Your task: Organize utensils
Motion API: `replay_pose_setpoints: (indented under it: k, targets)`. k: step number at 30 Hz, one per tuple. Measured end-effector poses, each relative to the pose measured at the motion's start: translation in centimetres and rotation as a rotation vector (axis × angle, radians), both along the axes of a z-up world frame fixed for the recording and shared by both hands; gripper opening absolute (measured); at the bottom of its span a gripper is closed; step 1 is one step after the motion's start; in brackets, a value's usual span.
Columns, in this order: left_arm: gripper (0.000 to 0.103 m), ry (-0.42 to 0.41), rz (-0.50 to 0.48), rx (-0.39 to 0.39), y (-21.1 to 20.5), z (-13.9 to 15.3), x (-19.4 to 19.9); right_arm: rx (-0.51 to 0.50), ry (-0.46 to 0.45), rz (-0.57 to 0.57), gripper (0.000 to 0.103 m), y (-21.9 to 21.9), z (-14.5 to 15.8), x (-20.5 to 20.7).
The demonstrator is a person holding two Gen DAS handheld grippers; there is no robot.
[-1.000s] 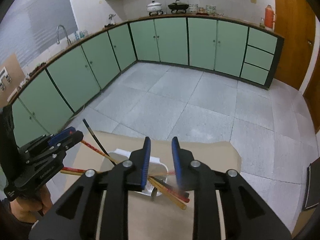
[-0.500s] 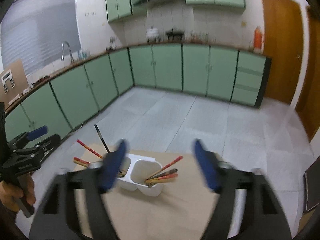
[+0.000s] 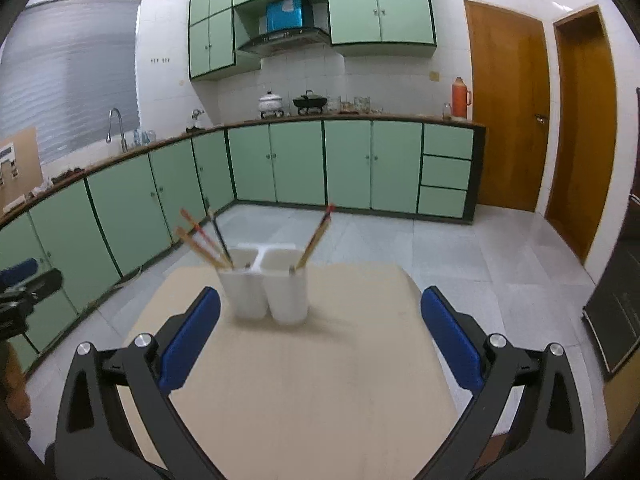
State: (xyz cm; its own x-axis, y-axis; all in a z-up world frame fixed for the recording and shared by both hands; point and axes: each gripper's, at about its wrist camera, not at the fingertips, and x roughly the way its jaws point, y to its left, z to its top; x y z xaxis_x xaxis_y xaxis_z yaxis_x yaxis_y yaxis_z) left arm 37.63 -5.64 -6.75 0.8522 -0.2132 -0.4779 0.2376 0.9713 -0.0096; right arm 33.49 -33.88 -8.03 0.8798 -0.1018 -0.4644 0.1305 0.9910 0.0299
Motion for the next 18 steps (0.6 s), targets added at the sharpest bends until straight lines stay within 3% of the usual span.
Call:
replay_pose_setpoints:
  k: [6,18]
  targets:
    - [0.097,0.007,0.033,-0.022,2.1,0.3,-5.5,0.000,0.001,0.030,0.097,2.6,-0.1,-4.7]
    - [0.097,-0.021,0.131,-0.008,4.9,2.7,-16.5,0.001,-0.023,-0.015,0.097,5.1,2.9,-14.1]
